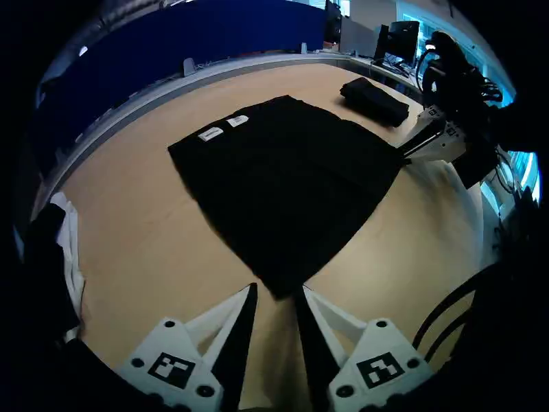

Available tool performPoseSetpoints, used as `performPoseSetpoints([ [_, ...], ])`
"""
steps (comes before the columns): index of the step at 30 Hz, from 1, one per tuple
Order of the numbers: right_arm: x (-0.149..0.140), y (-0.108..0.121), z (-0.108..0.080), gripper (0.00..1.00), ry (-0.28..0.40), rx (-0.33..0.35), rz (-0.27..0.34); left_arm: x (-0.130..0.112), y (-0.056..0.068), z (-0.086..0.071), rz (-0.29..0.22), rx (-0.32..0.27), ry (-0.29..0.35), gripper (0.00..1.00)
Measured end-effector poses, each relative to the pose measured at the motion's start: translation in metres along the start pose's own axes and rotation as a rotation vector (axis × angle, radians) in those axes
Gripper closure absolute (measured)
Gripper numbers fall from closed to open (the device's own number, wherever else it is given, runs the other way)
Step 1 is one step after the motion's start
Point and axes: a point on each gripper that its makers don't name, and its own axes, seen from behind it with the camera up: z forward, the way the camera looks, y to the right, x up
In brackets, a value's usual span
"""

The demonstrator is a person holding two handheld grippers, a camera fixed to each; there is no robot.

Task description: Fold towel

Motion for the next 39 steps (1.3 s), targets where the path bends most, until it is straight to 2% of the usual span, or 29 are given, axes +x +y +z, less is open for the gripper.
performPoseSetpoints([
  [6,0.001,-0.003,0.001,0.77,-0.003,0.006,-0.003,0.001,0.003,0.002,0.011,-0.002,-0.002,0.75],
  [10,0.002,-0.003,0.001,0.79,-0.004,0.010,0.000,0.002,0.004,0.003,0.011,0.001,-0.004,0.87],
  [20,0.004,-0.004,-0.001,0.84,-0.001,0.010,0.007,0.006,0.009,0.002,-0.056,-0.029,-0.006,0.91],
  [26,0.008,-0.001,-0.005,0.85,0.007,0.003,0.013,0.007,0.011,-0.002,-0.052,-0.023,-0.003,0.92],
  [32,0.021,0.000,-0.018,0.85,0.034,-0.009,0.022,0.017,0.012,-0.013,-0.087,-0.013,0.018,0.92],
  [39,0.045,-0.001,-0.044,0.86,0.081,-0.020,0.030,0.038,0.009,-0.037,-0.130,0.012,0.056,0.92],
])
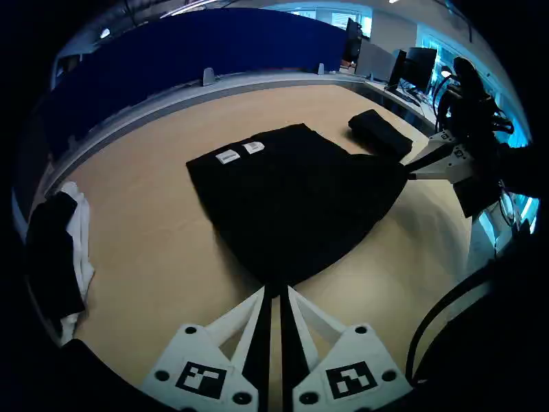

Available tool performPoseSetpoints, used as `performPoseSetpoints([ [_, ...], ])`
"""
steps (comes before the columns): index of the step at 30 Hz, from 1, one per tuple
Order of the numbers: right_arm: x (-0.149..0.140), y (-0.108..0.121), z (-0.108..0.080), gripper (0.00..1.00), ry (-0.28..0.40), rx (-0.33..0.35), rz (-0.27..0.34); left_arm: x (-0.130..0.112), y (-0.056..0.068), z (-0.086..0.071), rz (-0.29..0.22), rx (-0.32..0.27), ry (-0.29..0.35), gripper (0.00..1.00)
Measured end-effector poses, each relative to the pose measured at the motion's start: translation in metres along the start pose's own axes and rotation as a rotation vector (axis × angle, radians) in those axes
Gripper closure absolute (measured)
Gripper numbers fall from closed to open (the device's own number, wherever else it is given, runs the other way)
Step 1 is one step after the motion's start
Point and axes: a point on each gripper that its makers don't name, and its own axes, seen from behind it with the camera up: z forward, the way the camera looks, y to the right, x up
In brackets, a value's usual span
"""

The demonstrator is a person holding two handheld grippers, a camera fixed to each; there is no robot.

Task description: Fold towel

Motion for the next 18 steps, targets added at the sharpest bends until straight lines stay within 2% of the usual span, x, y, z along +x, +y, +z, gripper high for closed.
performPoseSetpoints([
  [8,0.028,-0.003,-0.031,0.86,0.047,-0.003,0.007,0.026,0.001,-0.031,-0.043,0.016,0.035,0.92],
  [18,0.042,-0.012,-0.064,0.86,0.050,0.000,0.009,0.049,0.009,-0.066,-0.108,0.014,0.065,0.92],
])
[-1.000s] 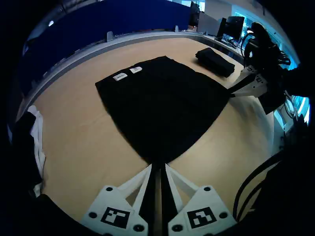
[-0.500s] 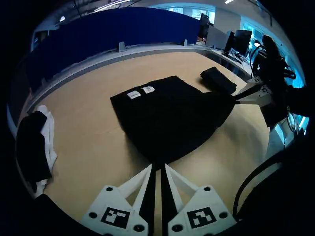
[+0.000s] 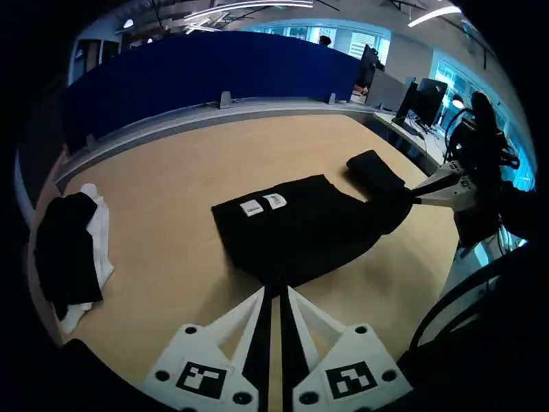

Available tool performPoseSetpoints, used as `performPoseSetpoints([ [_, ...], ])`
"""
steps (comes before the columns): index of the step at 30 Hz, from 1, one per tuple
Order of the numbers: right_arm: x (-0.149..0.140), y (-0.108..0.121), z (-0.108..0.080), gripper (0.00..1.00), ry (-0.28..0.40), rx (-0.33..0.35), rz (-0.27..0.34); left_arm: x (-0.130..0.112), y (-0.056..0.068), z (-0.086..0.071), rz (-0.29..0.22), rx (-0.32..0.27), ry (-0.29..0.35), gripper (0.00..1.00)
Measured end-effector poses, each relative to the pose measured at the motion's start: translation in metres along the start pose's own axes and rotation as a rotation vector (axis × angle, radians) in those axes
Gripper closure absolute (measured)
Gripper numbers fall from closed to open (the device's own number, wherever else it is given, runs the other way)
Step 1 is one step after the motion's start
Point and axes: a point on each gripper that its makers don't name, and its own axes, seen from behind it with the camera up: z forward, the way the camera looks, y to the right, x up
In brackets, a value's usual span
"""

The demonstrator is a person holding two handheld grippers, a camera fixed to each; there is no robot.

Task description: Fold towel

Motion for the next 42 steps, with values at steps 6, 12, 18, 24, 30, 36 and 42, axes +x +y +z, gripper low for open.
performPoseSetpoints([
  [6,-0.001,-0.005,-0.009,0.86,-0.010,0.011,0.012,-0.001,0.004,-0.007,0.000,0.000,-0.006,0.92],
  [12,-0.004,-0.003,-0.005,0.86,-0.026,0.015,0.012,-0.004,0.006,-0.004,-0.013,0.000,-0.007,0.92],
  [18,-0.005,-0.001,-0.002,0.86,-0.045,0.020,0.004,-0.002,0.003,0.000,-0.024,0.005,-0.005,0.92],
  [24,-0.001,0.009,0.009,0.86,-0.069,0.022,0.005,0.003,-0.004,0.009,-0.043,0.012,-0.008,0.92],
  [30,0.008,0.025,0.024,0.86,-0.090,0.026,0.002,0.014,-0.014,0.024,-0.057,0.020,-0.004,0.92],
  [36,0.018,0.041,0.045,0.86,-0.106,0.033,0.010,0.025,-0.030,0.047,-0.064,0.029,-0.012,0.92],
  [42,0.022,0.059,0.070,0.86,-0.131,0.035,0.044,0.030,-0.042,0.073,-0.066,0.026,-0.033,0.92],
])
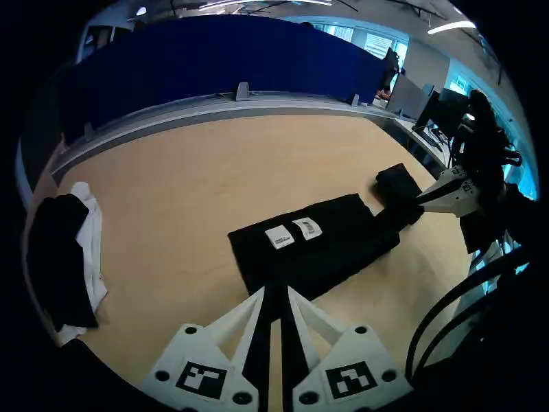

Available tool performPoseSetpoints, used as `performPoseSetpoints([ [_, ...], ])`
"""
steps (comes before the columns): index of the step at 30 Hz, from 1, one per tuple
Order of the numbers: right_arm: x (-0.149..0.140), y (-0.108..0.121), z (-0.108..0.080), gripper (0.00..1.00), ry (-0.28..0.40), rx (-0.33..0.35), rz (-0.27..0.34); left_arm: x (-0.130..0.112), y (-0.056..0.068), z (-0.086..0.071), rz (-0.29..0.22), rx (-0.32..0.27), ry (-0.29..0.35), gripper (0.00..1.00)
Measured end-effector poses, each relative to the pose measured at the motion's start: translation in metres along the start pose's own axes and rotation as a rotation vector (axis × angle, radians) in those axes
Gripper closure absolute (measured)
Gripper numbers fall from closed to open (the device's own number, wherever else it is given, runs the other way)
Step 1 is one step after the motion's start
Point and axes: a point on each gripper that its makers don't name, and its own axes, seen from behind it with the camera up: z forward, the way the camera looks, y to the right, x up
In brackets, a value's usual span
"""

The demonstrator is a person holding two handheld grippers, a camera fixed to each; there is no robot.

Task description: Fold towel

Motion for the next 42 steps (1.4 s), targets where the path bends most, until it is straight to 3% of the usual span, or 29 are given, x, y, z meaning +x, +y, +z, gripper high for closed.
performPoseSetpoints([
  [8,-0.009,0.013,0.028,0.86,-0.051,0.003,0.027,-0.006,-0.009,0.028,0.020,0.001,-0.030,0.92],
  [23,-0.006,0.023,0.050,0.86,-0.067,-0.009,0.048,-0.008,-0.022,0.058,0.013,-0.007,-0.053,0.92],
  [36,-0.004,0.029,0.068,0.84,-0.060,-0.032,0.081,-0.004,-0.036,0.074,0.025,0.017,-0.056,0.92],
  [42,0.001,0.035,0.072,0.76,-0.043,-0.057,0.084,-0.002,-0.040,0.077,0.033,0.033,-0.056,0.90],
])
